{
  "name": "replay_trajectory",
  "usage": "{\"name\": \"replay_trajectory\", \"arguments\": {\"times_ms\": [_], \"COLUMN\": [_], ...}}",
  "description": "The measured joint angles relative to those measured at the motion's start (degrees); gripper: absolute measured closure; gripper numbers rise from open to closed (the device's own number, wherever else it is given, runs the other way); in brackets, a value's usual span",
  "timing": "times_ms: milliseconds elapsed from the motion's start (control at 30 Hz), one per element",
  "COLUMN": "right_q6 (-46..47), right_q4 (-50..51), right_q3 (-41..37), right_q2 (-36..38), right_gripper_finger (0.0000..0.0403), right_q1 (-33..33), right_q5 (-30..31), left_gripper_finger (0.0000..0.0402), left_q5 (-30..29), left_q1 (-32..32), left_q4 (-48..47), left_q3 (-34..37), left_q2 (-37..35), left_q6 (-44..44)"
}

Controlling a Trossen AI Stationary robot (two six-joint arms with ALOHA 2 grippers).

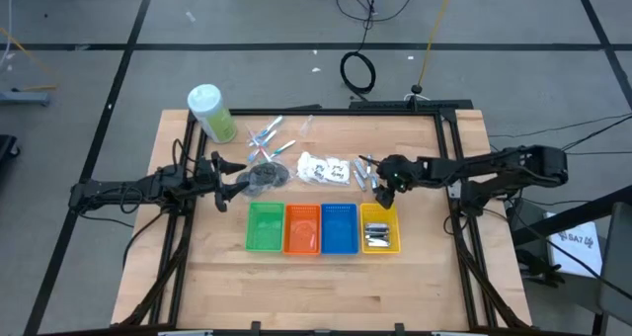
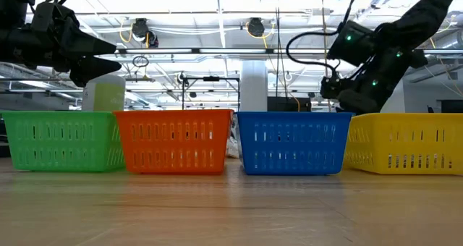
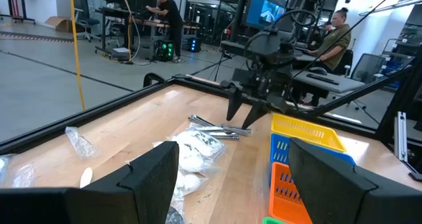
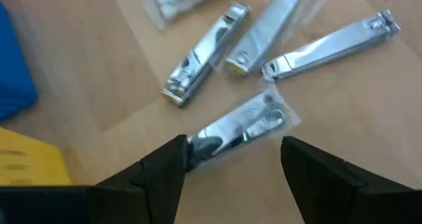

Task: Pick & Place Travel size toiletries
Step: Put the silver nail cutter into the yellow basket

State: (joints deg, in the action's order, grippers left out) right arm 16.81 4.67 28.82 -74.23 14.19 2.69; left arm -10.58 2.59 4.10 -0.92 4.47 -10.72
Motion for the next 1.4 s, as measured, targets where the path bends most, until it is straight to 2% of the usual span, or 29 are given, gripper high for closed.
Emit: {"name": "replay_trajectory", "arguments": {"times_ms": [300, 633, 900, 1133, 1400], "right_q6": [-2.3, -3.0, -2.5, 2.0, 6.7], "right_q4": [2.0, 10.6, 15.8, 16.3, 17.5], "right_q3": [0.1, 0.1, -0.1, -0.1, -0.1], "right_q2": [-1.7, 2.2, 7.7, 10.1, 8.8], "right_gripper_finger": [0.0181, 0.0192, 0.0193, 0.0193, 0.0193], "right_q1": [3.4, 7.4, 9.3, 9.5, 9.5], "right_q5": [0.2, 0.7, 10.5, 10.8, 10.8], "left_gripper_finger": [0.0121, 0.0121, 0.0121, 0.0121, 0.0121], "left_q5": [0.0, 0.0, 0.0, 0.0, 0.0], "left_q1": [0.0, 0.0, 0.0, 0.0, 0.0], "left_q4": [0.0, 0.0, 0.0, 0.0, 0.0], "left_q3": [0.0, 0.0, 0.0, 0.0, 0.0], "left_q2": [0.0, 0.0, 0.0, 0.0, 0.0], "left_q6": [0.0, 0.0, 0.0, 0.0, 0.0]}}
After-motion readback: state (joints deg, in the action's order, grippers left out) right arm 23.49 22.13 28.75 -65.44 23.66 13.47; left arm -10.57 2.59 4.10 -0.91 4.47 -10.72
